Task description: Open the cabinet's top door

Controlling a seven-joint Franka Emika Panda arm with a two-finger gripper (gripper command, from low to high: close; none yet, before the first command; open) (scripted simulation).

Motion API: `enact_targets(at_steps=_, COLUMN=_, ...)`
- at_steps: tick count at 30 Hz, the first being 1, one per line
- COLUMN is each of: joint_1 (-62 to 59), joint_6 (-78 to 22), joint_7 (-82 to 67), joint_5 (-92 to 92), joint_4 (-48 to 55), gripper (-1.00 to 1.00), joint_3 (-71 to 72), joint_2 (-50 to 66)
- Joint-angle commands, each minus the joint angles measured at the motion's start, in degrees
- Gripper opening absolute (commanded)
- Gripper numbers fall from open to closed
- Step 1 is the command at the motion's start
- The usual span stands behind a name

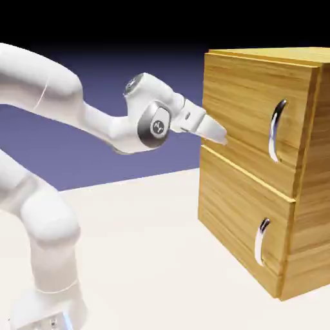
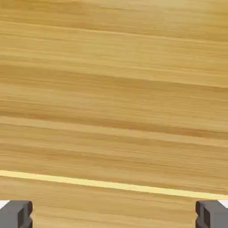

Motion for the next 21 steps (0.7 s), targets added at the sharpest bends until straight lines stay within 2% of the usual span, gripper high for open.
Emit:
enact_targets(at_steps=1, joint_1=0.8, joint_6=-0.1, joint_7=1.8, joint_5=-2.5, joint_4=0.4, gripper=0.00, joint_3=-1.0, joint_2=-0.4)
enact_targets(at_steps=21, joint_1=16.8, joint_6=-2.2, joint_7=37.6, joint_5=-52.3, joint_4=8.3, gripper=0.00, joint_3=-20.0, joint_2=-8.1)
